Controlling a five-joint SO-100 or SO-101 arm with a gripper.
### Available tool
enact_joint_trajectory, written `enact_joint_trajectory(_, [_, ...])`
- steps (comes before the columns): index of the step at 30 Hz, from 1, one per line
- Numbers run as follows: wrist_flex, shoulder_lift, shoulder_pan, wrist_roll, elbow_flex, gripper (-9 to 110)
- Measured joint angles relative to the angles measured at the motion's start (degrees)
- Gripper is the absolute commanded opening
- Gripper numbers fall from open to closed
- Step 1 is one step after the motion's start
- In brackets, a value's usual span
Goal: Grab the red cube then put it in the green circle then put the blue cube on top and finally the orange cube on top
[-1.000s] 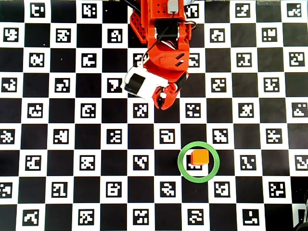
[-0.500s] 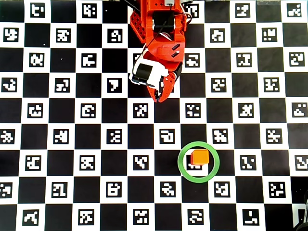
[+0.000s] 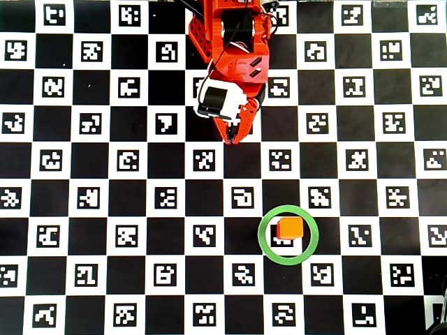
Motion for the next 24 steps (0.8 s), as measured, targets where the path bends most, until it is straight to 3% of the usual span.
enact_joint_trajectory(15, [6.33, 0.0, 0.0, -10.55, 0.0, -6])
enact_joint_trajectory(24, [6.33, 0.0, 0.0, -11.6, 0.0, -6])
